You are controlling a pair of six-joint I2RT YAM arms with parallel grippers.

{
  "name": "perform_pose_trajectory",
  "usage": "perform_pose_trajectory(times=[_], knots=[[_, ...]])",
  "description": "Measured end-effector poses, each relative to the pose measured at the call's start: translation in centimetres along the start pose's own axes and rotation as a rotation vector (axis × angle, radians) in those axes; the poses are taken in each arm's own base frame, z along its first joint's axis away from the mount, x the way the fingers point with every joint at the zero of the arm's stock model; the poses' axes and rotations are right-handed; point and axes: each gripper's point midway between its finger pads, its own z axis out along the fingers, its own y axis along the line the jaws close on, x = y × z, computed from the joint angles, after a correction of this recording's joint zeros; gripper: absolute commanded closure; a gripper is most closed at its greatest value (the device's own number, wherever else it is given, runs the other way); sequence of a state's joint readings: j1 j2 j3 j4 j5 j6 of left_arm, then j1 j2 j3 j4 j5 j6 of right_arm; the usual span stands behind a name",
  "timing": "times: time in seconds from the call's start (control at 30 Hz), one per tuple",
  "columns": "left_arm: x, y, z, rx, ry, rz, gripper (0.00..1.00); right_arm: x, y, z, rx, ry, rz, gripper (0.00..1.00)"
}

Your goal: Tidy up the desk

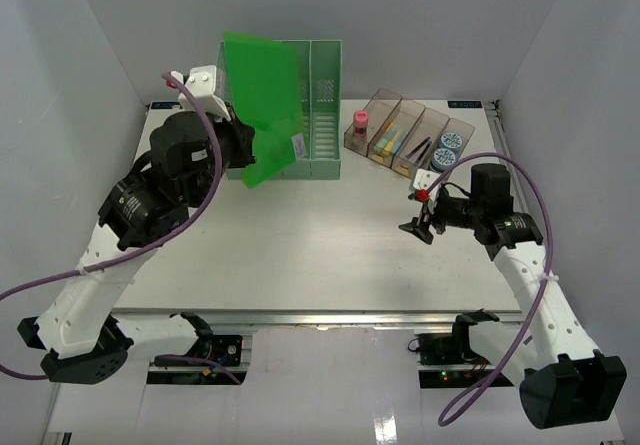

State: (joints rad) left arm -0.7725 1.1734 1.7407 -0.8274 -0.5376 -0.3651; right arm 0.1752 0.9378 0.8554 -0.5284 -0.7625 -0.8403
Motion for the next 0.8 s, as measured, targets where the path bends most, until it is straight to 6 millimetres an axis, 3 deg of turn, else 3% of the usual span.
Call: perform_pose_trajectory(times=[0.1,0.2,0.43,0.6,0.8], knots=[[-0.9,1.1,1.3,-0.077,-0.026,0.088,1.0,0.3,0.2,0.1,-0.007,-0.014,0.012,0.24],[-0.7,2.1,4.0,-0.144,-0.015,0.164,1.0,-0.1,0.2,0.0,-0.003,-0.036,-0.002,0.24],[2.7,5.7,12.0,-0.222,0.112,0.23,1.0,0.0,0.6,0.0,-0.011,-0.056,-0.002,0.24],[4.4,5.2,13.4,-0.173,0.166,0.234,1.0,-0.1,0.5,0.0,-0.011,-0.064,-0.007,0.24],[3.2,3.8,13.0,-0.11,0.138,0.217,1.0,-0.2,0.6,0.0,-0.014,-0.069,-0.011,0.24]])
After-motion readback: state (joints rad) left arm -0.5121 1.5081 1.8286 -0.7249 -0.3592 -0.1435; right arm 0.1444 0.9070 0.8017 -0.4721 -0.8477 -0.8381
